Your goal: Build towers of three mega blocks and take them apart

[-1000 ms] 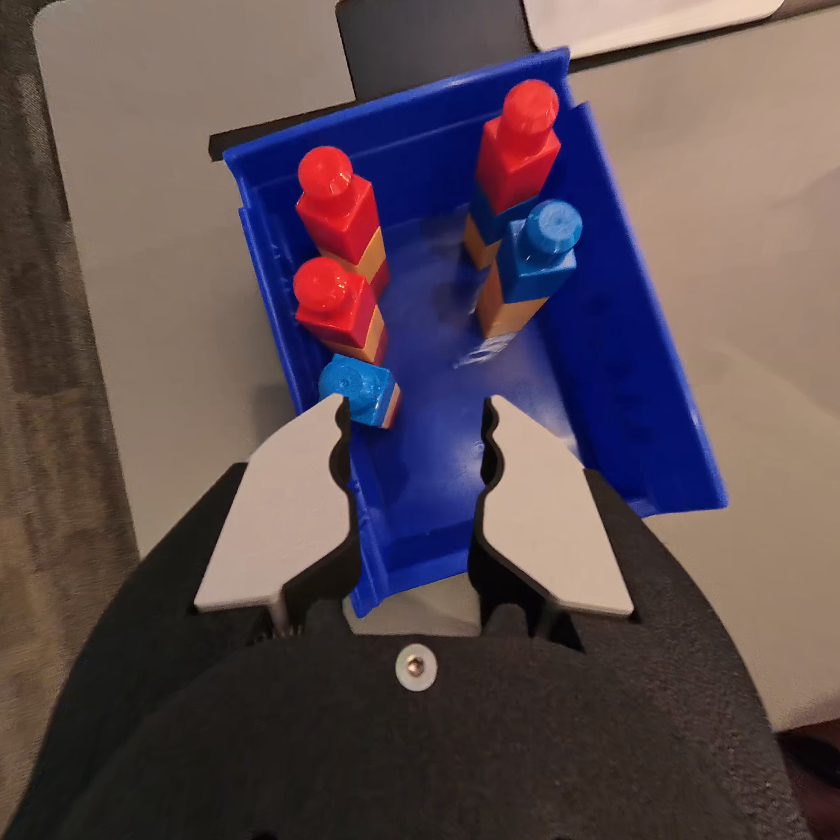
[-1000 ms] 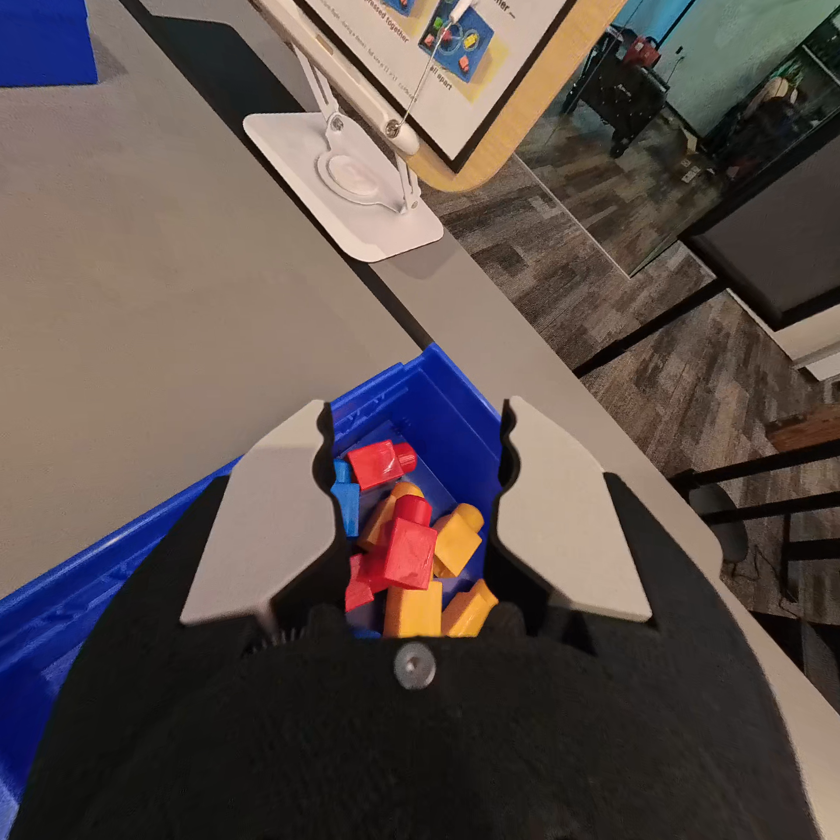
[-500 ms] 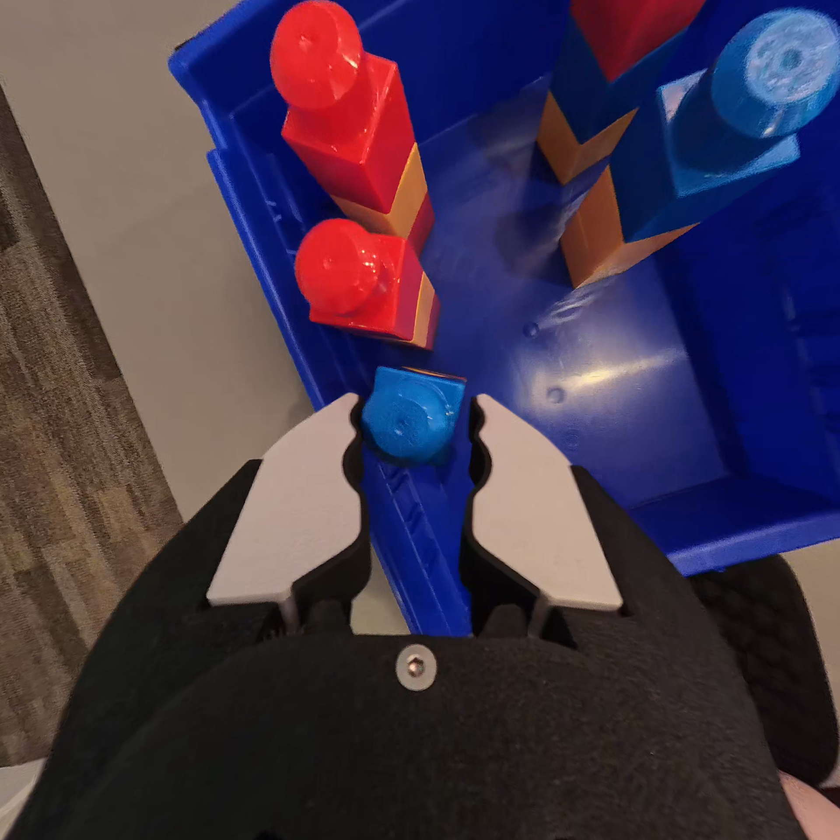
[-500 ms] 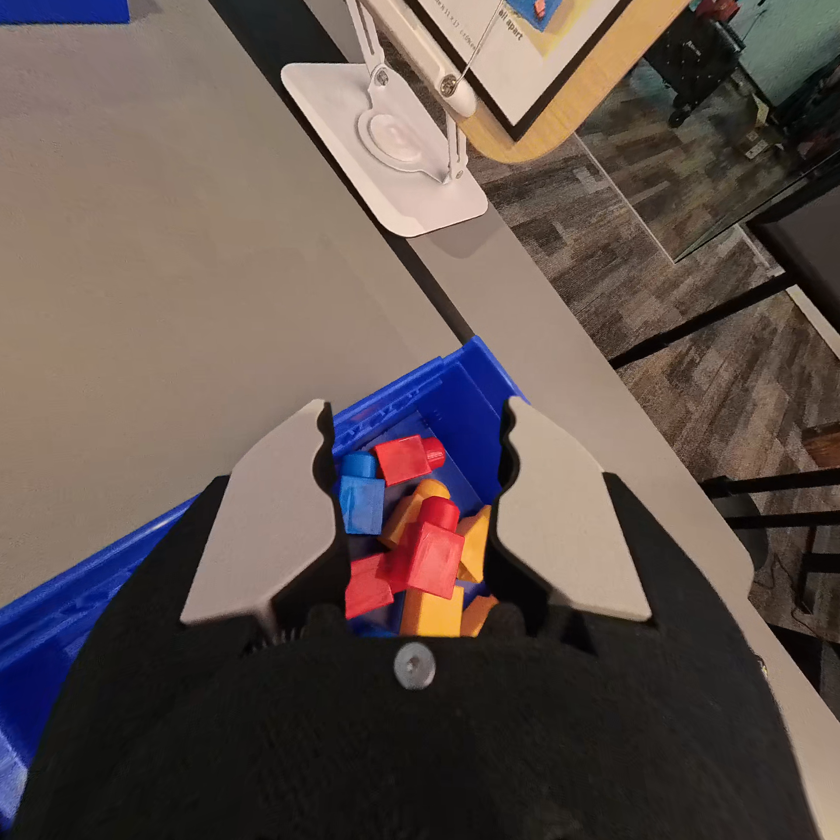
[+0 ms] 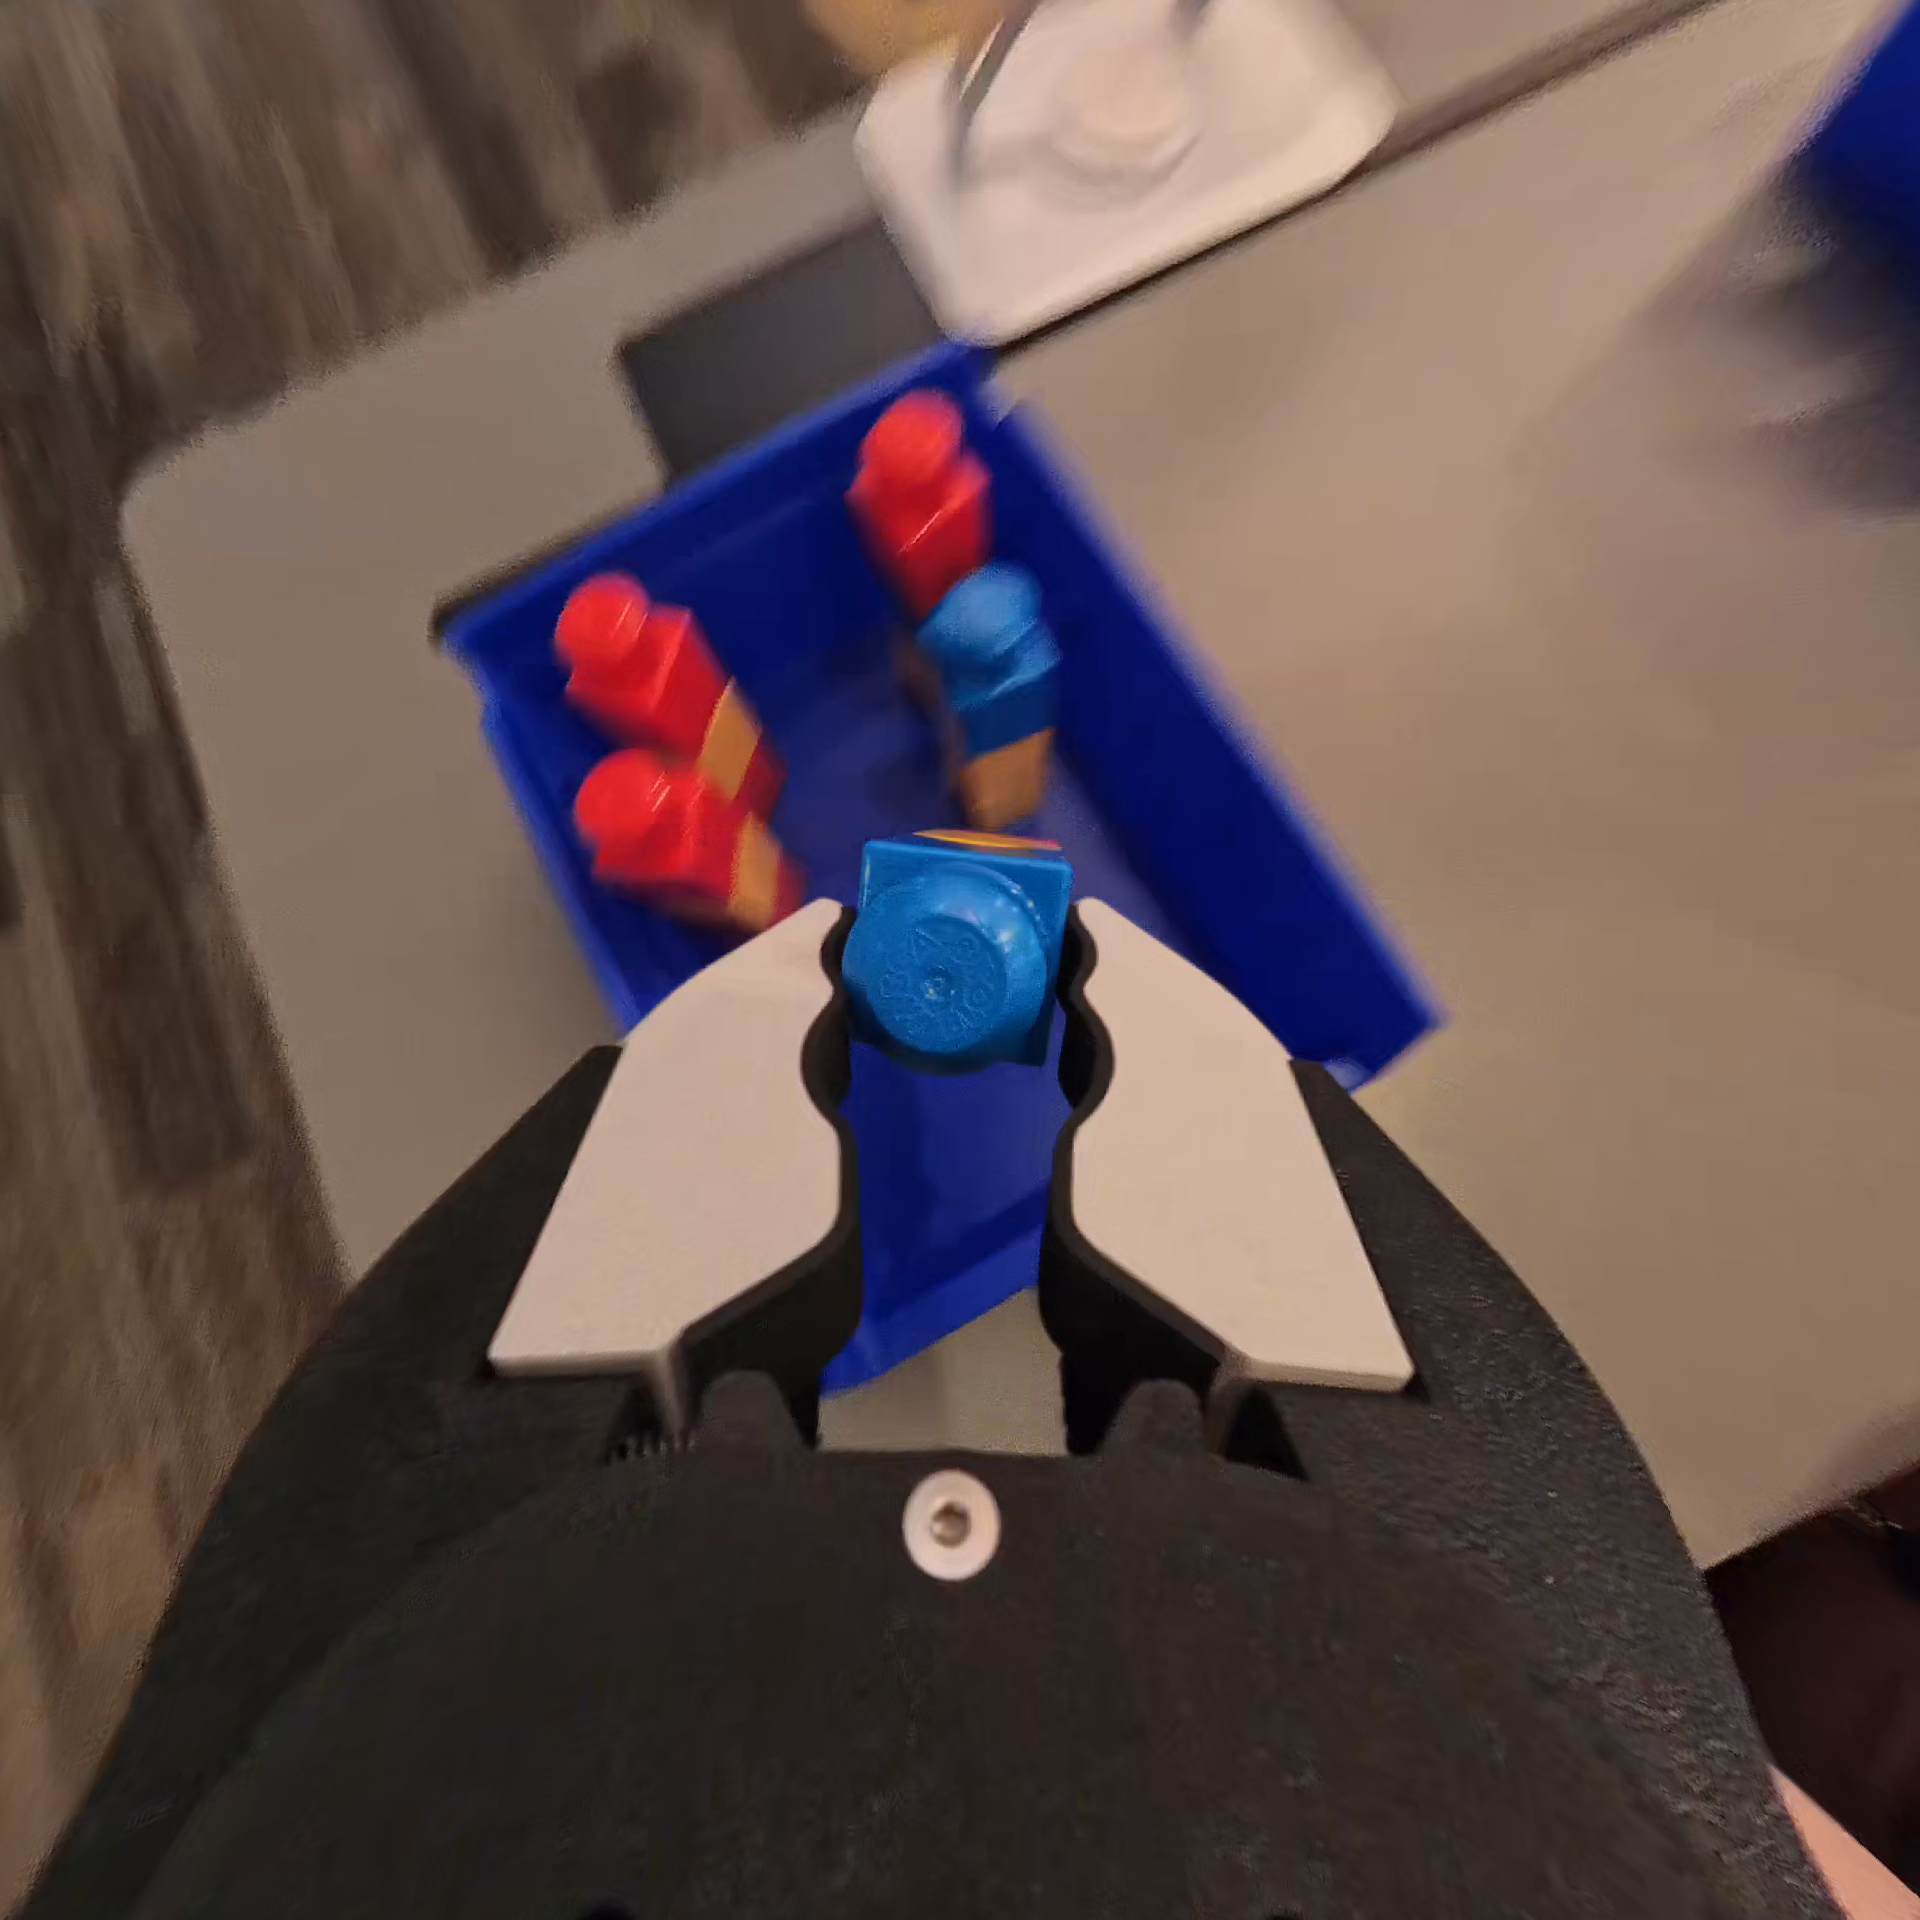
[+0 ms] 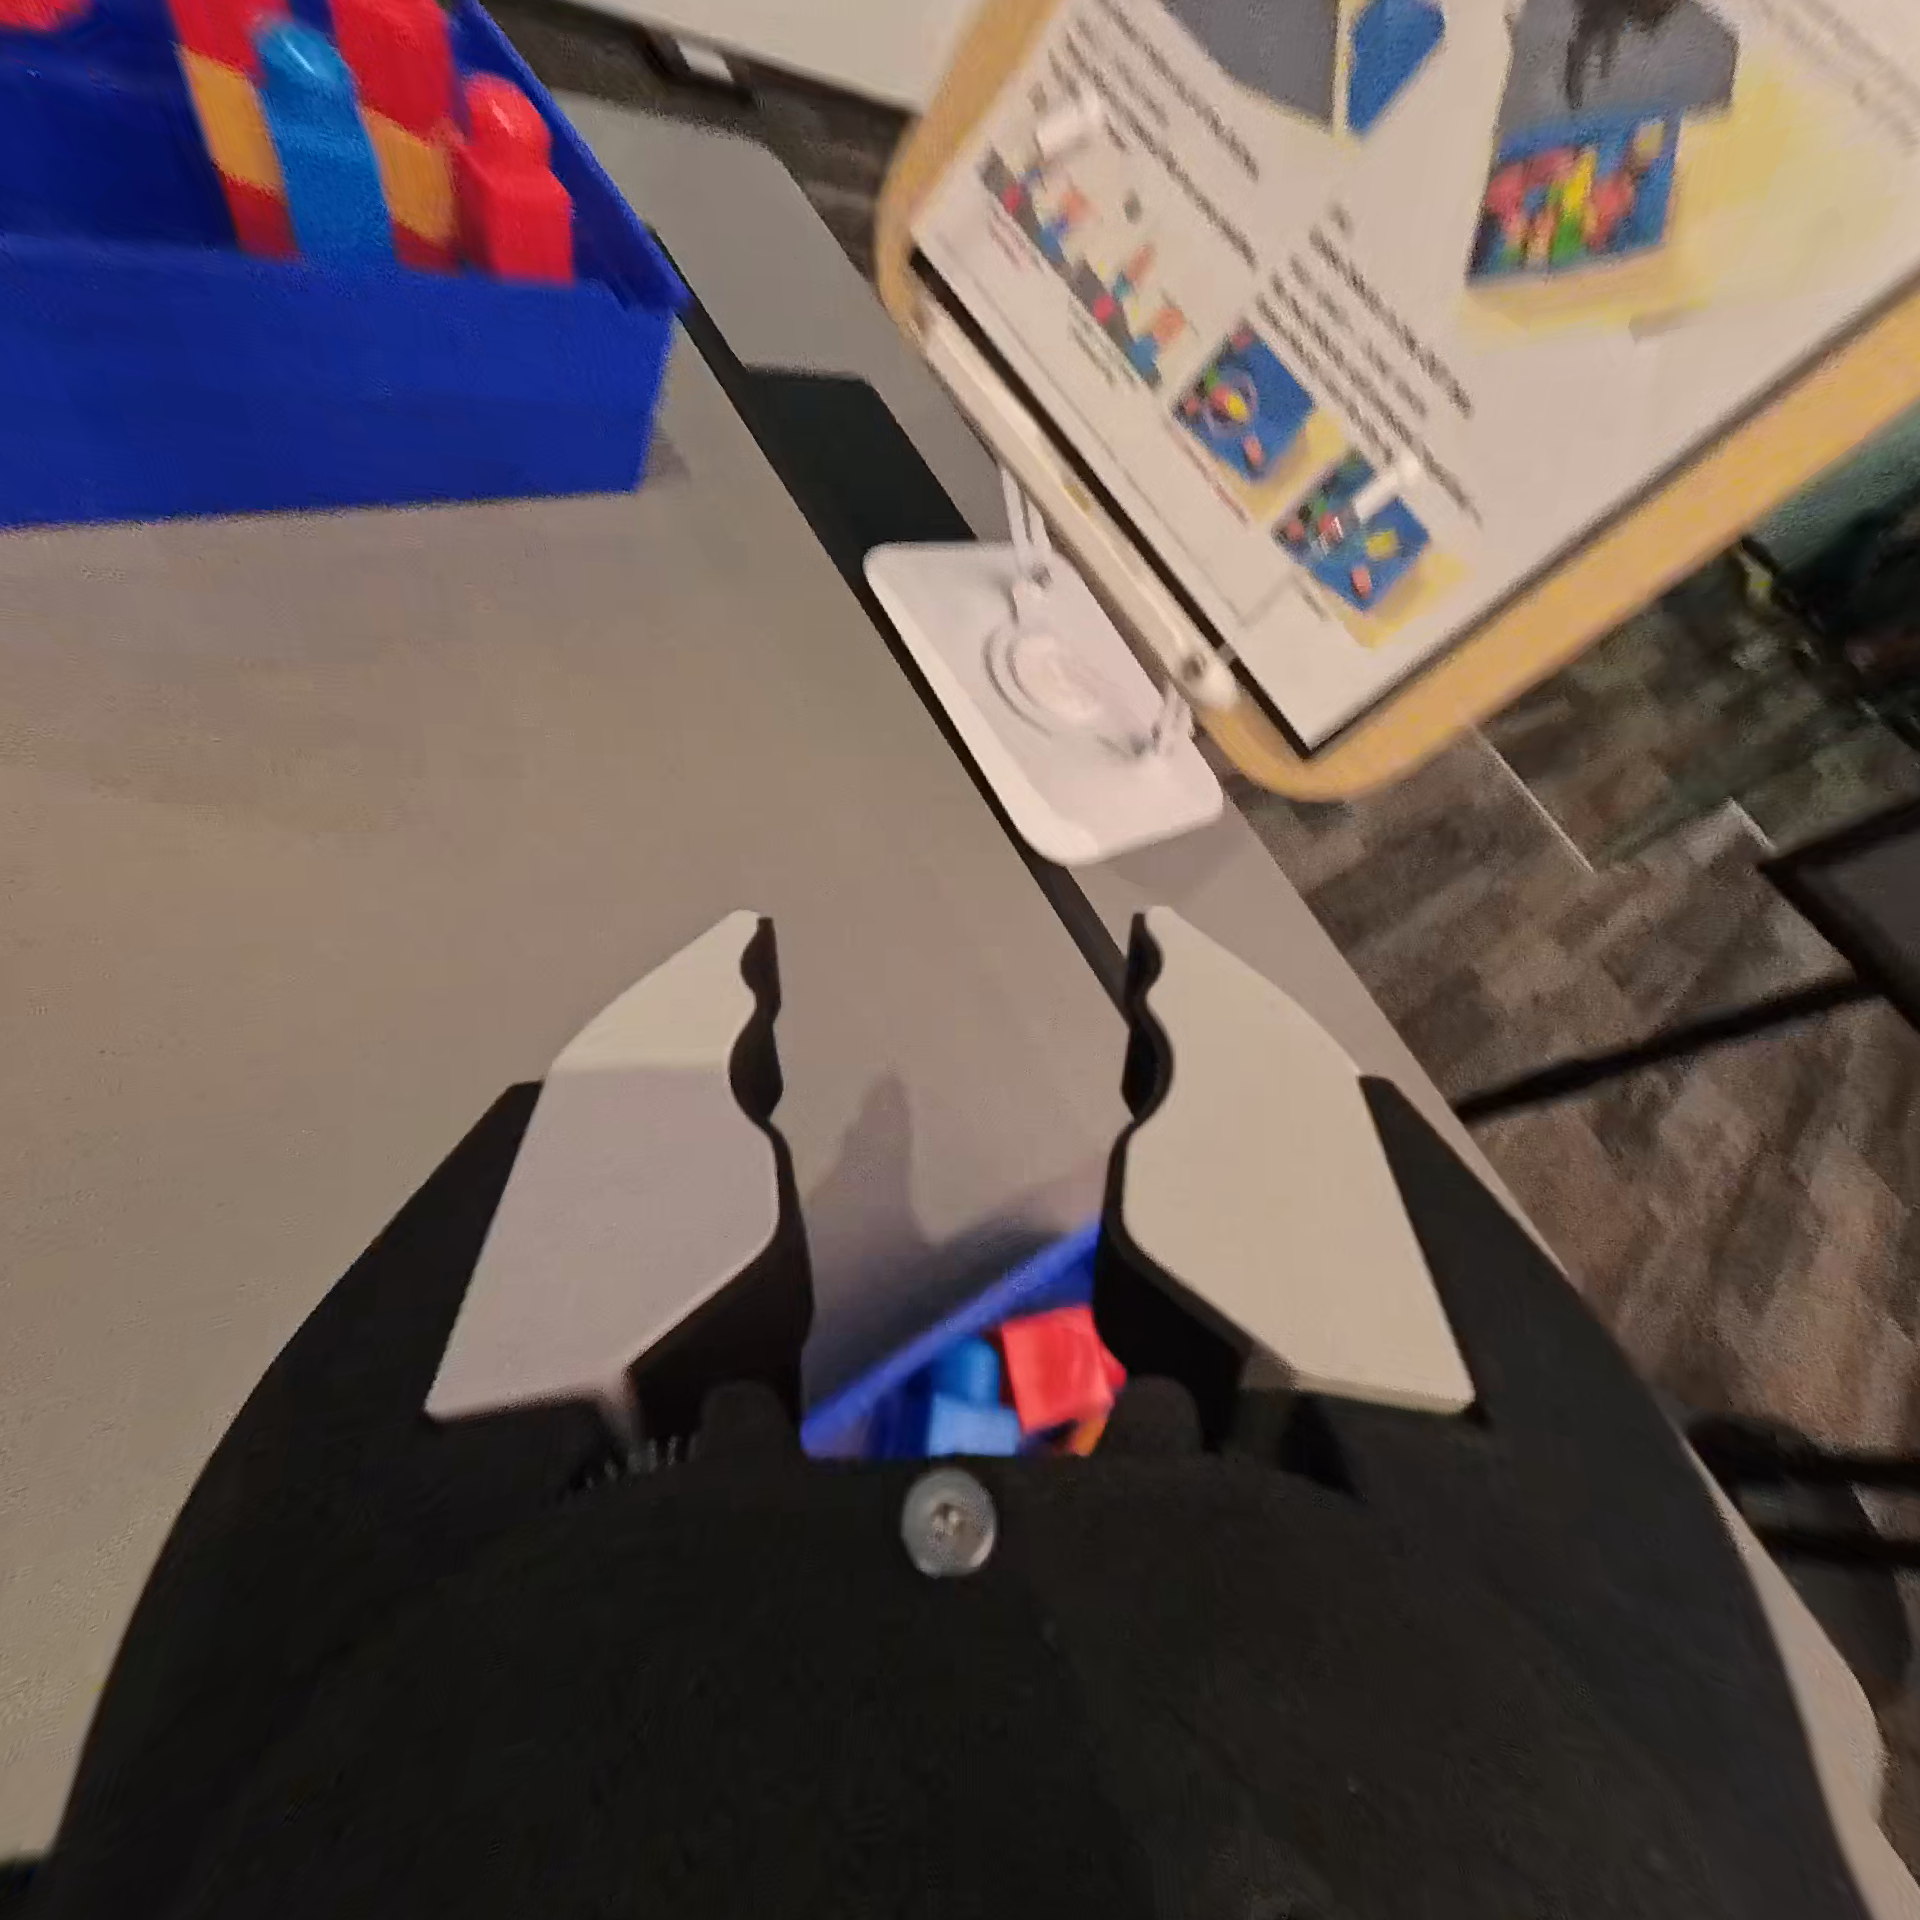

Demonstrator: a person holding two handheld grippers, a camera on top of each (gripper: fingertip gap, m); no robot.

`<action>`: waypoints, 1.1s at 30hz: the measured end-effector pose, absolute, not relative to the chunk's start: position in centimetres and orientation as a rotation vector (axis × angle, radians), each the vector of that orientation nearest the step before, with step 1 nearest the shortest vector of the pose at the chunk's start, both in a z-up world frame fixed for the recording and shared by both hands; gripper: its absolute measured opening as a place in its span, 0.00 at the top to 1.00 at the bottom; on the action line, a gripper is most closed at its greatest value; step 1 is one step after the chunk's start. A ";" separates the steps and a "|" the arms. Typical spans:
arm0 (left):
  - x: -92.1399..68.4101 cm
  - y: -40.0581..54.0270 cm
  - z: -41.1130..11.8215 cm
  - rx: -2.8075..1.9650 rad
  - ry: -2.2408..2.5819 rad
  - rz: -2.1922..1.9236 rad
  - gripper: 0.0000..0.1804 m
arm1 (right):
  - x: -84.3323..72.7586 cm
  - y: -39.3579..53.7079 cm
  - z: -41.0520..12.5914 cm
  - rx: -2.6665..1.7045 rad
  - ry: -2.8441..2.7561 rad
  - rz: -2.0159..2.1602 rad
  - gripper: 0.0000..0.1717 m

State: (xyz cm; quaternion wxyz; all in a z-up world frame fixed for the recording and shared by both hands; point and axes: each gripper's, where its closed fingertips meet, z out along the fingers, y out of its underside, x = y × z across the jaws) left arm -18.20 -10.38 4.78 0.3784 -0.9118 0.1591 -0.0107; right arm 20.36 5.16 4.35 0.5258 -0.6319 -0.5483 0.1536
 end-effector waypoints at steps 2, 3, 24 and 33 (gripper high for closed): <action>-13.1 -11.4 8.0 -2.151 0.574 -0.184 0.80 | 14.9 0.5 6.5 -1.366 -1.368 0.598 0.62; -10.6 -12.0 9.4 -2.063 0.668 -0.252 0.79 | 12.1 -2.4 7.1 -1.297 -1.408 0.741 0.62; 4.6 -11.0 12.8 -1.599 0.923 -0.810 0.63 | 6.0 -10.6 9.6 -1.195 -1.335 1.540 0.79; 8.8 -8.9 12.9 -1.490 0.825 -1.034 0.80 | 6.1 -9.9 8.8 -1.226 -1.358 1.513 0.79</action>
